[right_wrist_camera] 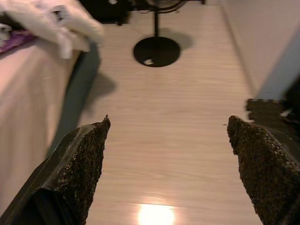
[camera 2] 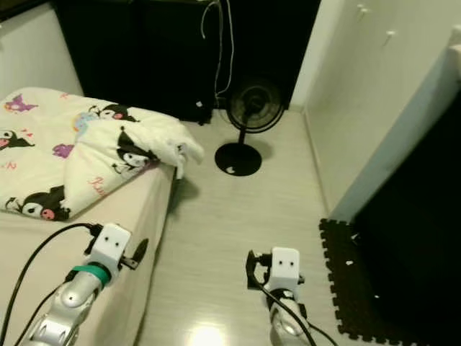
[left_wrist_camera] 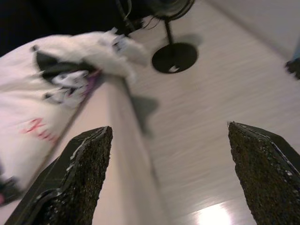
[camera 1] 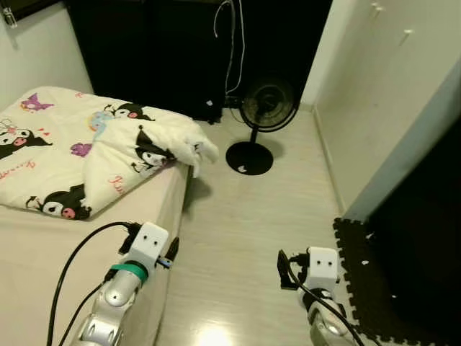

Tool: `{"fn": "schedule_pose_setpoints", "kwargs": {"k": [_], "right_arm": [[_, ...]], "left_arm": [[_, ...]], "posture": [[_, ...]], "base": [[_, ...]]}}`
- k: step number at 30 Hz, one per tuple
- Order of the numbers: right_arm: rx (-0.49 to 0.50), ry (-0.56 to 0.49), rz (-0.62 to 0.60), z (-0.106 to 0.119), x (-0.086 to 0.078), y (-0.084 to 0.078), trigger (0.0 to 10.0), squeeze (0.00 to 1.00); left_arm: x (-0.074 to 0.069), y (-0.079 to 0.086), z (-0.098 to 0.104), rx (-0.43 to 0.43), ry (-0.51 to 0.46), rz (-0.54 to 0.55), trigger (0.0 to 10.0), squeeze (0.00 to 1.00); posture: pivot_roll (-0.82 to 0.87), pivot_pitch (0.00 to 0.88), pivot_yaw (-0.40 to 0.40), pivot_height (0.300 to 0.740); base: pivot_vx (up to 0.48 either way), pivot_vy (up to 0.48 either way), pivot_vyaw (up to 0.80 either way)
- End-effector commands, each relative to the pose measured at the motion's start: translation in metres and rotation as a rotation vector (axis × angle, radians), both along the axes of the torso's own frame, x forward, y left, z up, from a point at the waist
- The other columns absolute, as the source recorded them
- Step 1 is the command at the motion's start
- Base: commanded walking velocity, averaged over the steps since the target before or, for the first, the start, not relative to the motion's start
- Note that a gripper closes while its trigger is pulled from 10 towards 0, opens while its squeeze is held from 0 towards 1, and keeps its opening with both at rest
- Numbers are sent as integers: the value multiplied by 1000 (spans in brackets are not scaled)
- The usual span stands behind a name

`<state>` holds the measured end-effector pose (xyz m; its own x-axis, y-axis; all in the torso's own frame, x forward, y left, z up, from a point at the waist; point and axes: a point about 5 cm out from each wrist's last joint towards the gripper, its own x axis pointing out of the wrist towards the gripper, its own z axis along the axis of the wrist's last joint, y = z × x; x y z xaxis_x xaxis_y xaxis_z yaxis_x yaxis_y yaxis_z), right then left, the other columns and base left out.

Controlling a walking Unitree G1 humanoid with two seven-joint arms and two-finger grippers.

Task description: Clean up the room

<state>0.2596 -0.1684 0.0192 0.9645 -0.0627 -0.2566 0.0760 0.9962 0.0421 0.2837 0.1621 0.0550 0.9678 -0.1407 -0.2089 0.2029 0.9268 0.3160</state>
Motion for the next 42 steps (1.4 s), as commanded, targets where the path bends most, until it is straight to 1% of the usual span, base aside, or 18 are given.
{"fn": "schedule_pose_setpoints", "kwargs": {"k": [1,2,9,12,21,23,25,28,31,35,42], "right_arm": [[11,13,-21,-4,-4,-3,10000,0],[11,12,-21,-4,-4,-3,10000,0],[8,14,-23,-3,-4,-4,10000,0],[1,20,-20,-3,-4,-5,10000,0],[-6,18,-16,-1,-3,-7,10000,0],[-9,16,-8,0,0,-6,10000,0],[-9,16,-6,0,0,-6,10000,0],[-11,16,-1,1,1,-4,10000,0],[-10,13,-4,1,0,-4,10000,0],[-12,16,-6,1,-3,-6,10000,0],[-14,17,-7,1,-4,-9,10000,0]], "left_arm": [[-1,4,-4,-28,21,34,10000,0],[0,4,-5,-39,30,45,10000,0],[6,4,-1,-36,17,57,10000,0],[7,4,1,-74,16,79,10000,0],[6,-1,-1,-67,21,63,10000,0],[6,-4,-1,-90,25,52,10000,0],[6,-5,-1,-95,28,47,10000,0],[7,-7,0,-85,23,27,10000,0],[8,-8,1,-92,21,32,10000,0],[10,-10,1,-123,19,55,10000,0],[8,-11,1,-136,16,57,10000,0]], "posture": [[23,0,66,740],[23,0,66,740],[16,0,65,740],[11,0,59,740],[14,0,48,740],[15,0,43,740],[15,0,43,740],[12,0,49,740],[12,0,49,740],[7,0,48,740],[3,0,42,740]], "base": [[0,0,0],[0,0,0],[0,0,0],[0,0,0],[0,0,0],[0,0,0],[0,0,0],[0,-480,0],[0,-480,0],[0,0,0],[0,0,0]]}}
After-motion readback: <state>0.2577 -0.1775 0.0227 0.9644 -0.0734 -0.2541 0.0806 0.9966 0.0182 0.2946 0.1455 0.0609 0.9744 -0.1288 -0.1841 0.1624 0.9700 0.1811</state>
